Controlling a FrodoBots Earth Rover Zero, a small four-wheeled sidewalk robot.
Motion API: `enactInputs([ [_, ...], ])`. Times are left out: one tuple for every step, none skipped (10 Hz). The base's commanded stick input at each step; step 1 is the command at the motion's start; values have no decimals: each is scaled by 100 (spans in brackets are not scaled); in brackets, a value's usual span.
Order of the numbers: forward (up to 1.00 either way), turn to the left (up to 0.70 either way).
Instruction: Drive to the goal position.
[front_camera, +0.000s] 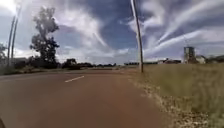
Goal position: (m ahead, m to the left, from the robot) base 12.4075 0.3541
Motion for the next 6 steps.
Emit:
enactInputs([
  [100, 0],
  [100, 0],
  [100, 0],
  [100, 0],
  [100, 0],
  [100, -8],
])
